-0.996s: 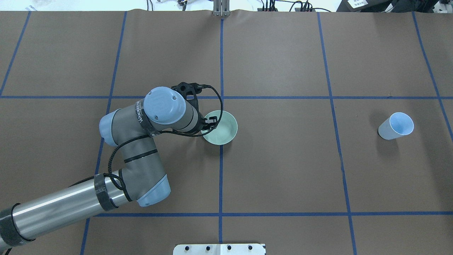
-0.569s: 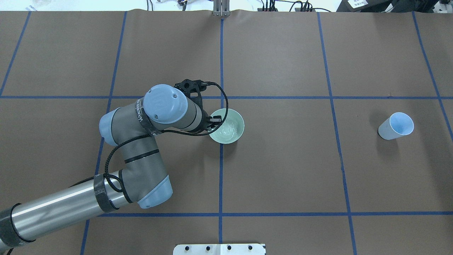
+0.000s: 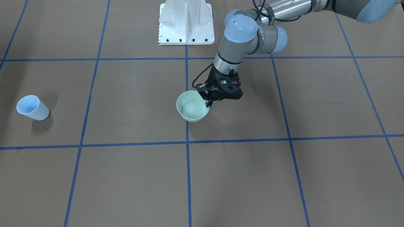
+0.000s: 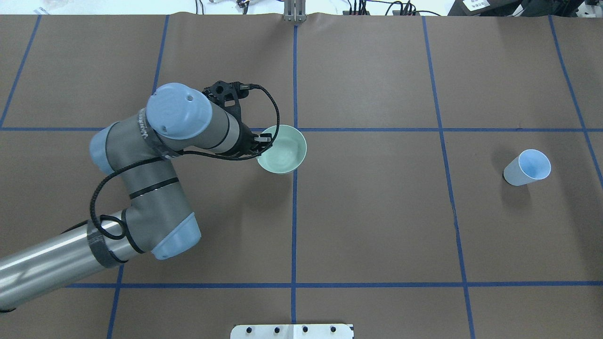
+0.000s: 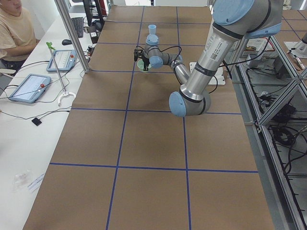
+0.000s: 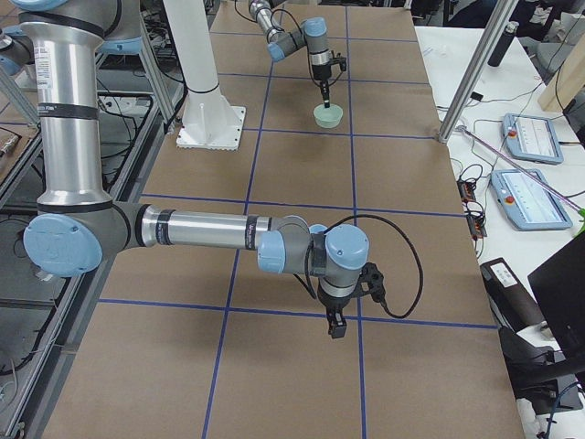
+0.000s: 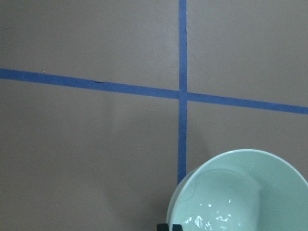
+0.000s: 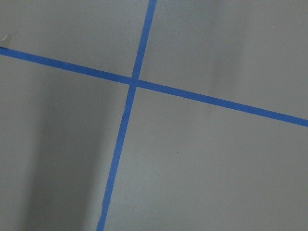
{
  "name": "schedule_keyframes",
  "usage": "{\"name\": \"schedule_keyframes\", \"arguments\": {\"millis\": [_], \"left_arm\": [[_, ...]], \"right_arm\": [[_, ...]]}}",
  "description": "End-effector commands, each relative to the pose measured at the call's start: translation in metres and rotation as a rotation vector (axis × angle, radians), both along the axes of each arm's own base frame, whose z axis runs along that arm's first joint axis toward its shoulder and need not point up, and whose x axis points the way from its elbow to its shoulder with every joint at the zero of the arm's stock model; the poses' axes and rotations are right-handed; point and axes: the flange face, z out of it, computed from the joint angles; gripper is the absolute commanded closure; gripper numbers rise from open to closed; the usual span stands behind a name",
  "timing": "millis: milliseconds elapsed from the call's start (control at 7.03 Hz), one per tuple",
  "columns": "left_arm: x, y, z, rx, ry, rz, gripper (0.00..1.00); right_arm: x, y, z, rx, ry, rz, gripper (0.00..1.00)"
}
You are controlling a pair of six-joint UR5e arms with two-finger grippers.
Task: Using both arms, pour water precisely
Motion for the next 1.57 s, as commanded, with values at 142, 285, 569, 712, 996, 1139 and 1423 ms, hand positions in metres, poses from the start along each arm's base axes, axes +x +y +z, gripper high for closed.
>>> {"name": "schedule_keyframes", "arguments": {"millis": [142,285,569,712,996,1139,1423], "left_arm": [[-0.151,-0.007,0.116,0.092,-0.089,0.143,1.0],[-0.194,-0.014,0.154,0.125,-0.126,0.183,1.0],[-0.263,-0.014,0.234,0.226,-0.234,0.269,1.0],[-0.276,-0.015,0.262,0.225,-0.225,0.323,1.0],[-0.297,-0.02,0.331,0.265,-0.181,0.355,1.0],[-0.302,-0.023,0.368,0.28,-0.179,0.348,1.0],[-0.312,-0.024,0.373,0.267,-0.147,0.349,0.51]], "right_arm": [[0.0,0.001,0.0,0.0,0.0,0.0,0.0],[0.0,0.001,0.001,-0.002,0.0,0.0,0.0],[0.0,0.001,0.001,-0.002,0.0,0.0,0.0],[0.0,0.001,0.002,-0.005,-0.001,0.0,0.0],[0.0,0.002,0.003,-0.007,-0.001,0.0,0.0],[0.0,0.002,0.002,-0.003,-0.001,0.0,0.0],[0.0,0.0,0.0,0.001,-0.001,0.0,0.0]]}}
